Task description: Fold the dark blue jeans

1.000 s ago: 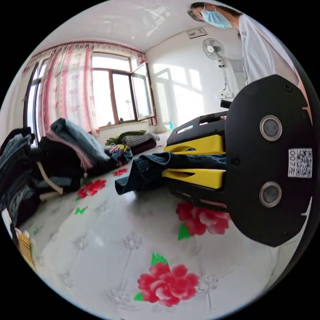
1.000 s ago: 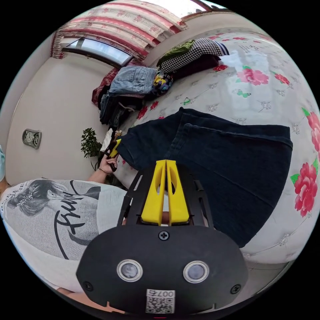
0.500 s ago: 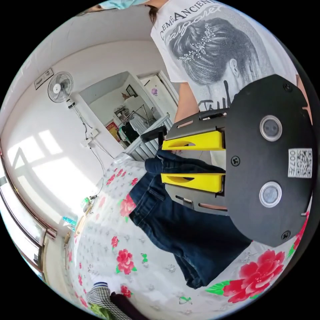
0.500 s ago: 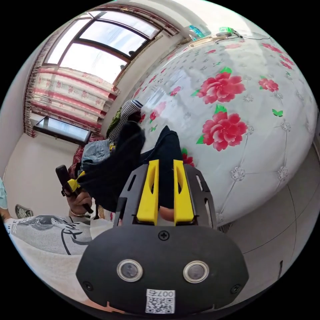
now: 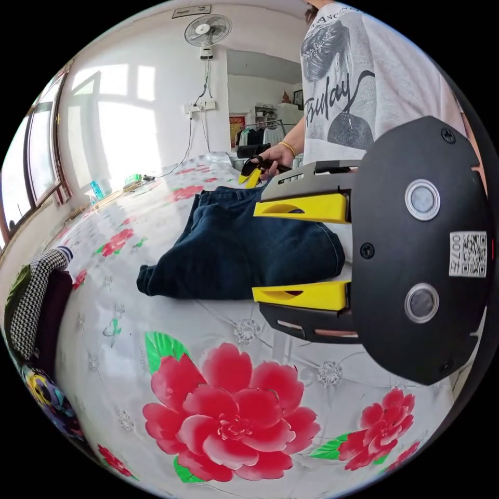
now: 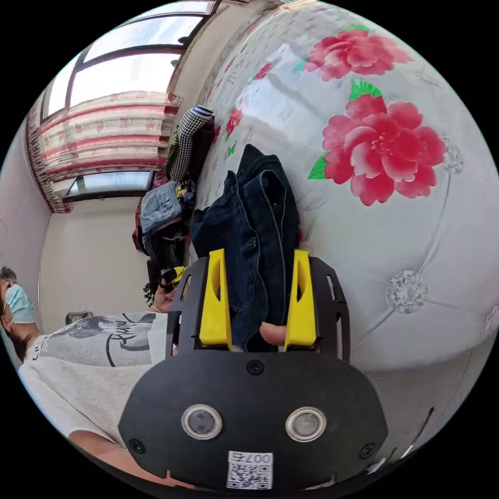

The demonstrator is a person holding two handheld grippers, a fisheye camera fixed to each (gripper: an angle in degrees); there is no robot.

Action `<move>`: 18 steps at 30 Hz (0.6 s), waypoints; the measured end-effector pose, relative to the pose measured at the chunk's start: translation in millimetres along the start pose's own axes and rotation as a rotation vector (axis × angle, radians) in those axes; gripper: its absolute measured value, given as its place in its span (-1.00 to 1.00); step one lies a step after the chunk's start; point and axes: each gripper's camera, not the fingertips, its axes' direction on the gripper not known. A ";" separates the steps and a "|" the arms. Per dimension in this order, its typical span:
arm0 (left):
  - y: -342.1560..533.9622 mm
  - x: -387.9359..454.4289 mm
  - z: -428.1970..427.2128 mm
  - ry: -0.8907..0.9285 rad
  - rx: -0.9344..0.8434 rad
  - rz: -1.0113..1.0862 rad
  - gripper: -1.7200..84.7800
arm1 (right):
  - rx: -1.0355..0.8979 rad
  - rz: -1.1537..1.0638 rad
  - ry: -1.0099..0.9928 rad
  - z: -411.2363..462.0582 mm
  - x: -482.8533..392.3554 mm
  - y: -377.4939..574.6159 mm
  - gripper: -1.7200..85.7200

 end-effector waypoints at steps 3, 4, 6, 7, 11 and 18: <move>-8.0 -2.7 22.5 -0.020 -0.024 -0.007 -0.61 | -0.087 -0.053 0.164 16.0 -17.1 -19.9 -0.75; -11.8 -3.2 25.2 -0.059 -0.021 -0.012 -0.70 | -0.133 -0.079 0.212 20.7 -23.2 -27.7 -0.77; -19.9 -7.7 27.0 -0.081 -0.052 -0.020 -0.87 | -0.187 -0.091 0.236 24.7 -29.8 -39.8 -0.80; -25.5 -11.4 24.6 -0.017 -0.045 -0.019 -0.94 | -0.202 -0.098 0.234 25.1 -35.4 -47.5 -0.81; -46.9 -22.5 13.2 0.104 -0.010 -0.030 -0.95 | -0.160 -0.147 0.208 22.1 -68.6 -78.9 -0.82; -51.6 -31.2 -22.5 -0.011 0.122 -0.062 -0.70 | -0.225 -0.116 0.337 60.6 -78.5 -121.4 -0.81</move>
